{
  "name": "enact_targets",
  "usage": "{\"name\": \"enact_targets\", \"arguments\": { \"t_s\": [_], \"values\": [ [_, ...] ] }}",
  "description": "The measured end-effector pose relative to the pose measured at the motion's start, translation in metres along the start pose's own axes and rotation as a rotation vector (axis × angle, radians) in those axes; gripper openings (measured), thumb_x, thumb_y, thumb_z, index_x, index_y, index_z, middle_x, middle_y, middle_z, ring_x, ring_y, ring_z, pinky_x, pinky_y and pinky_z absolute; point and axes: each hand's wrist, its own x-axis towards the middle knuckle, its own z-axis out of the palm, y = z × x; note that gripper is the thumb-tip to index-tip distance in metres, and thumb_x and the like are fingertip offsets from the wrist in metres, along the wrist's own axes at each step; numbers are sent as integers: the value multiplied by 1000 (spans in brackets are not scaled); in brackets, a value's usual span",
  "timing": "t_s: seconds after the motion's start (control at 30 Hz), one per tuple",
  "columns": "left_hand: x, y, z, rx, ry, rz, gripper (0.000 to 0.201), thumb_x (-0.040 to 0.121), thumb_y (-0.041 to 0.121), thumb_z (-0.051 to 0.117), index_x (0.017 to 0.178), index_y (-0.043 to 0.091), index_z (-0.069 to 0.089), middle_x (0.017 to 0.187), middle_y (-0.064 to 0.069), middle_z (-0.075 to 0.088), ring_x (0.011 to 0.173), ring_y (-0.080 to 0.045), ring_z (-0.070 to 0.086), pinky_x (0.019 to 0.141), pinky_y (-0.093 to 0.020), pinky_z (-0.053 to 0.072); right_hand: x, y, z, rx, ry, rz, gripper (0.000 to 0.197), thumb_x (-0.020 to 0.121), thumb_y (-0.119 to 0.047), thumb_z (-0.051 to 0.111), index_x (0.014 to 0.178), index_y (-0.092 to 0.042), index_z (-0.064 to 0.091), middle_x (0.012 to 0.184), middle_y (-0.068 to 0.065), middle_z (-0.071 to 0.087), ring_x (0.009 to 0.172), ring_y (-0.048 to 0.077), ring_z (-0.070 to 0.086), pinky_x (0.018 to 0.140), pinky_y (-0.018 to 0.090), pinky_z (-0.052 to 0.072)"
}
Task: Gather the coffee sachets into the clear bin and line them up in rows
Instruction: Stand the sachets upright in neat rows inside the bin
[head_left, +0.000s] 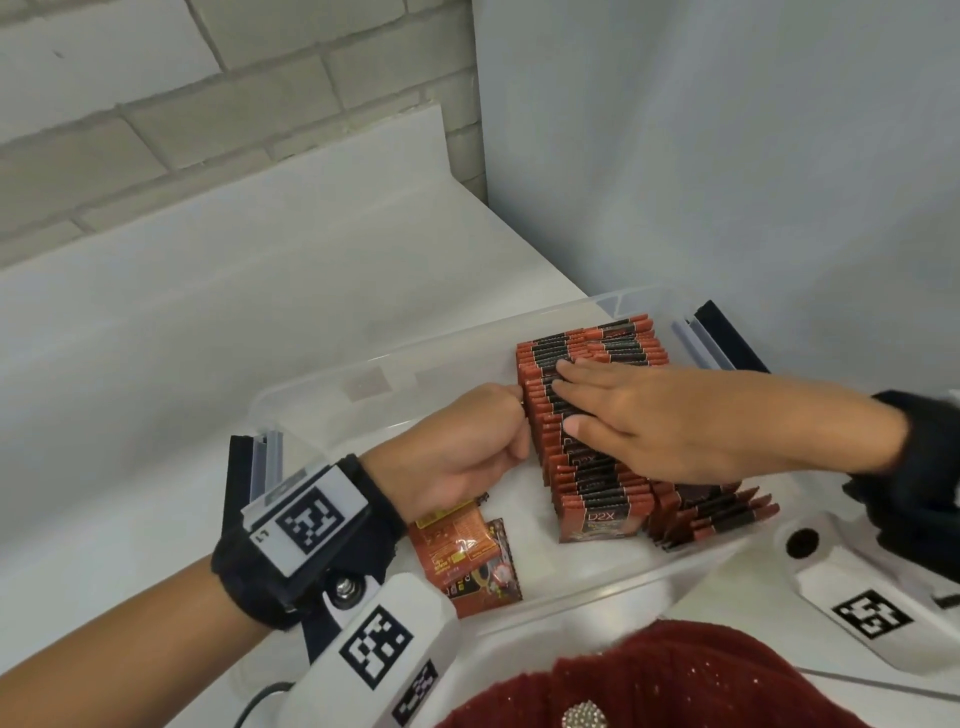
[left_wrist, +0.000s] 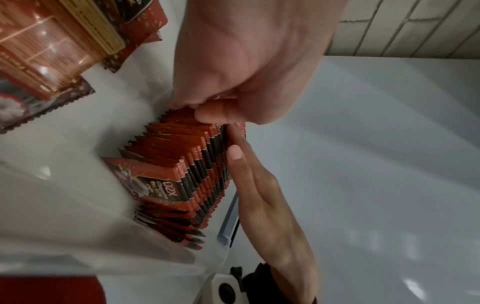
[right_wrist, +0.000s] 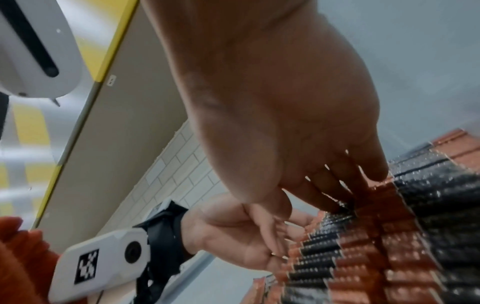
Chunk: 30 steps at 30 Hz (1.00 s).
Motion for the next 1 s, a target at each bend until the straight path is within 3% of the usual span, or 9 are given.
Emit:
{"name": "enact_targets", "arguments": {
  "t_s": [0.1, 0.27, 0.4, 0.47, 0.53, 0.63, 0.7, 0.8, 1.0],
  "values": [
    [1, 2, -1, -16, 51, -8, 43, 74, -27, 24, 80, 6, 51, 65, -2, 54, 76, -14, 47, 67, -19, 42, -2, 4, -8, 77, 81, 6, 56, 104, -41, 20, 155, -20, 10, 163, -6, 2, 147, 4, 0, 108, 14, -2],
    [1, 2, 7, -40, -30, -1, 60, 70, -30, 19, 100, 2, 60, 120, -20, 62, 112, -23, 58, 90, -25, 48, 2, 21, -10, 94, 62, 83, 58, 106, -34, 21, 154, -16, -4, 162, 0, -6, 148, 10, -4, 103, 16, -3],
    [-2, 3, 4, -24, 26, 1, 51, 75, -27, 23, 95, 6, 56, 80, -6, 51, 76, -11, 49, 74, -19, 47, -2, 24, -15, 156, 108, 43, 52, 105, -32, 24, 154, -19, 12, 161, -6, 15, 138, 0, 21, 102, 13, 11],
    [-3, 2, -4, -20, 86, -25, 53, 78, -25, 29, 110, 12, 51, 80, 0, 40, 75, -9, 40, 72, -18, 44, -8, 26, -19, 195, 152, 19, 43, 104, -31, 27, 146, -21, 30, 145, -7, 43, 122, -3, 40, 104, 15, 26],
    [-6, 3, -12, -38, 108, -53, 45, 77, -24, 32, 91, 16, 48, 84, -1, 37, 81, -11, 38, 77, -20, 42, -19, 26, -23, 216, 201, -21, 32, 100, -35, 33, 128, -26, 48, 114, -10, 63, 103, 2, 59, 94, 25, 49],
    [-18, -2, -16, -60, 106, -125, 49, 79, -23, 31, 107, 13, 48, 102, -7, 48, 104, -18, 51, 87, -28, 47, -40, 20, -25, 232, 153, -196, 19, 92, -37, 46, 104, -40, 60, 96, -23, 67, 93, -7, 61, 84, 17, 49],
    [-31, -7, -16, -16, 27, -182, 54, 83, -22, 30, 127, 9, 40, 118, -15, 57, 114, -29, 59, 89, -30, 53, -50, 15, -18, 266, 2, -267, 18, 96, -32, 49, 102, -40, 63, 97, -29, 66, 95, -9, 61, 83, 16, 49],
    [-52, -9, -12, 118, -236, -256, 52, 89, -19, 25, 128, 16, 29, 115, -35, 61, 101, -41, 66, 85, -33, 57, -57, 15, -9, 253, -58, -306, 23, 98, -28, 43, 102, -40, 63, 101, -32, 63, 97, -8, 60, 83, 15, 47],
    [-47, -8, -4, 323, -332, -285, 80, 79, -21, 26, 143, 20, 0, 111, -23, 68, 76, -18, 63, 73, -24, 49, -64, 32, -14, 354, 14, -259, 27, 95, -23, 41, 90, -40, 61, 89, -29, 67, 90, -7, 64, 76, 9, 47]
  ]
}}
